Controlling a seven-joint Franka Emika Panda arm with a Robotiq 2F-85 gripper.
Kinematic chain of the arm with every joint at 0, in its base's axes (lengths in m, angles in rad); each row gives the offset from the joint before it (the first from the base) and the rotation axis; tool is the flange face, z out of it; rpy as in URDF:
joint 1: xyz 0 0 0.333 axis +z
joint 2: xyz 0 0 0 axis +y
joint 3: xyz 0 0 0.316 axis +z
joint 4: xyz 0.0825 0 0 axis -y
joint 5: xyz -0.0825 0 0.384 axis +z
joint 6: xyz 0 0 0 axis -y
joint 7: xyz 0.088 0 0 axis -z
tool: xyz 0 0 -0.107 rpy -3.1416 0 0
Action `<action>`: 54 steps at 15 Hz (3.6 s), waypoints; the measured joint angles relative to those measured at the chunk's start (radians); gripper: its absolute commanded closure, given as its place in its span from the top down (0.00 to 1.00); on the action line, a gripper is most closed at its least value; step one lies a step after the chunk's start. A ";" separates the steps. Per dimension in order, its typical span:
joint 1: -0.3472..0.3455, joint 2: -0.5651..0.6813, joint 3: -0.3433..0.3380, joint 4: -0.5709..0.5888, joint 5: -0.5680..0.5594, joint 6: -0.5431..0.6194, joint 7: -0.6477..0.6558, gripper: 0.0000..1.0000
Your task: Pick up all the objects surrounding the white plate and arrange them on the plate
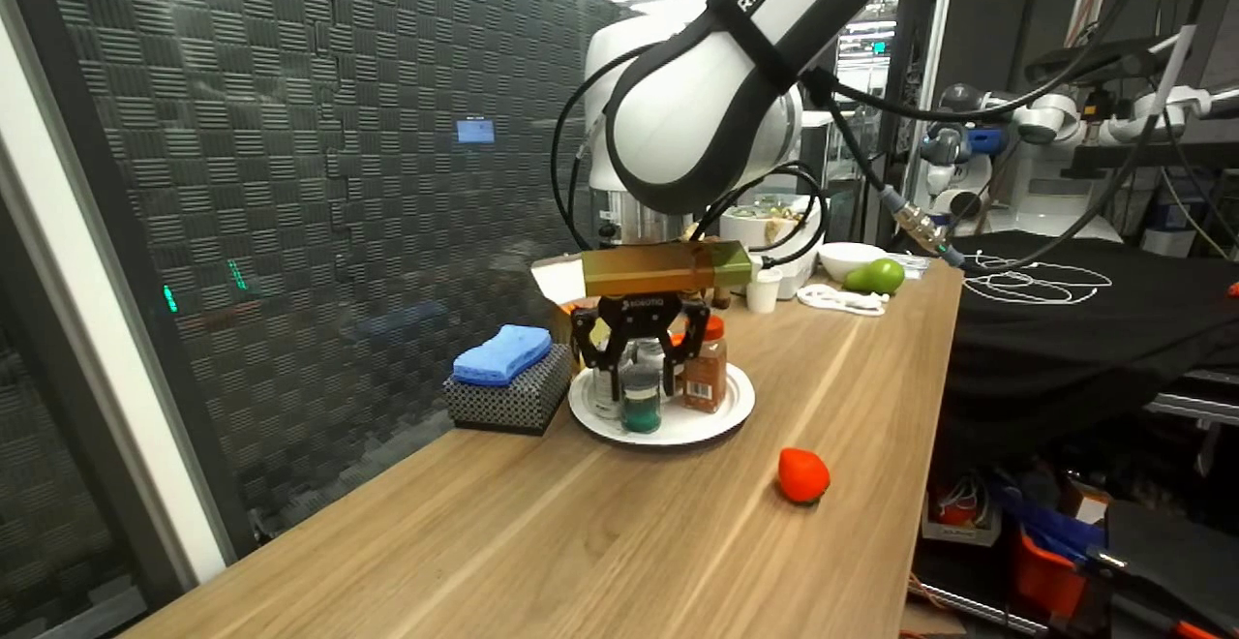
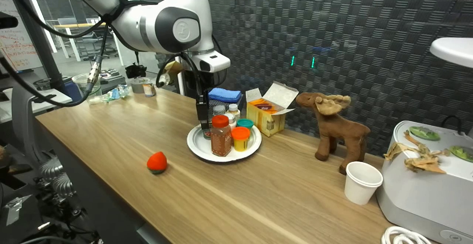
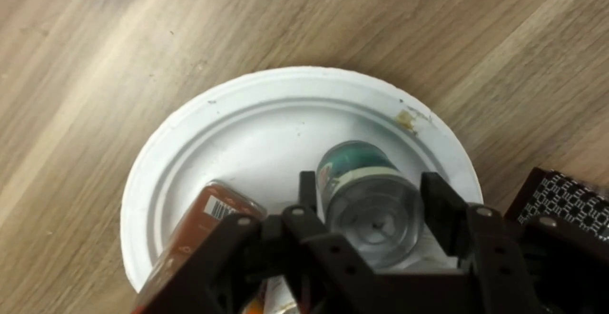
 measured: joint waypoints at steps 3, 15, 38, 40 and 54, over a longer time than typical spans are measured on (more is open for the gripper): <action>0.015 -0.001 0.000 -0.018 0.002 0.001 -0.006 1.00; 0.218 -0.267 0.032 -0.402 -0.260 -0.008 0.350 1.00; -0.045 -0.487 -0.011 -0.659 0.089 0.188 -0.506 1.00; -0.045 -0.476 -0.010 -0.659 0.131 0.174 -0.567 1.00; -0.044 -0.298 0.015 -0.560 0.146 0.177 -0.636 0.60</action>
